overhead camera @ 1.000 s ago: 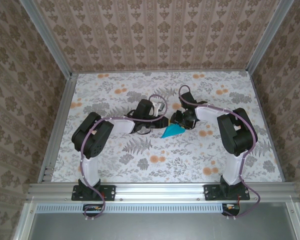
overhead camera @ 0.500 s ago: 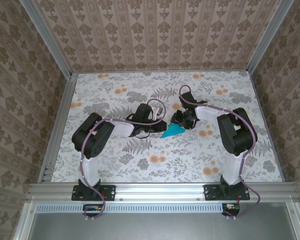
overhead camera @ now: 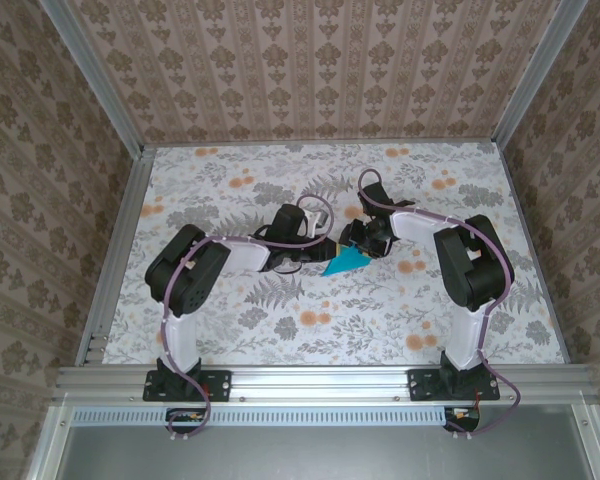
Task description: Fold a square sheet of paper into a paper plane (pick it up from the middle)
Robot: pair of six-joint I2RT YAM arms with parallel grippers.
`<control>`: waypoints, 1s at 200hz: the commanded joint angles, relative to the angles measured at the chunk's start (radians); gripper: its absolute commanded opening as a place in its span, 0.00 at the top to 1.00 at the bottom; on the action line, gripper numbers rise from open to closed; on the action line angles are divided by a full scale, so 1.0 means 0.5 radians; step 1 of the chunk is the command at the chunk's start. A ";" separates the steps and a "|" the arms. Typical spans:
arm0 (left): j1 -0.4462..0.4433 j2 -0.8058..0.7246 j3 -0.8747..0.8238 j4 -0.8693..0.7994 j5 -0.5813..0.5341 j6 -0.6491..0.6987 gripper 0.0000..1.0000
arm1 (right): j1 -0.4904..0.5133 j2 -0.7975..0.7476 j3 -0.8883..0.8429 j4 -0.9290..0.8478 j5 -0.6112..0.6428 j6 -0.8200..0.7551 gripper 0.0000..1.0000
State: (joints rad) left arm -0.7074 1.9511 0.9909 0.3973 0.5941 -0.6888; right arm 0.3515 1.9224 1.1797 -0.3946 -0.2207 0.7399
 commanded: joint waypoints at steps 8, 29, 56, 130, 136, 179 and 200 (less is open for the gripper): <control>-0.018 0.059 0.066 0.011 0.085 -0.020 0.95 | -0.008 0.291 -0.125 -0.159 0.116 0.023 0.42; -0.020 0.084 0.076 0.001 0.085 -0.022 0.95 | -0.010 0.297 -0.126 -0.159 0.116 0.034 0.44; -0.023 0.108 0.086 -0.053 0.072 -0.023 0.96 | -0.007 0.305 -0.123 -0.166 0.119 0.043 0.44; -0.021 0.125 0.097 -0.196 -0.020 -0.006 0.99 | -0.009 0.317 -0.114 -0.170 0.116 0.051 0.44; -0.021 0.126 0.099 -0.205 -0.026 -0.006 0.99 | -0.009 0.315 -0.113 -0.169 0.116 0.051 0.44; -0.021 0.132 0.117 -0.270 -0.079 -0.004 1.00 | -0.011 0.352 -0.084 -0.219 0.139 0.060 0.47; -0.017 0.135 0.126 -0.279 -0.094 -0.006 1.00 | -0.009 0.373 -0.071 -0.246 0.151 0.069 0.51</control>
State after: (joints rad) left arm -0.7147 1.9987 1.0260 0.3061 0.5716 -0.6888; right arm 0.3466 1.9465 1.2121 -0.4446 -0.2207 0.7631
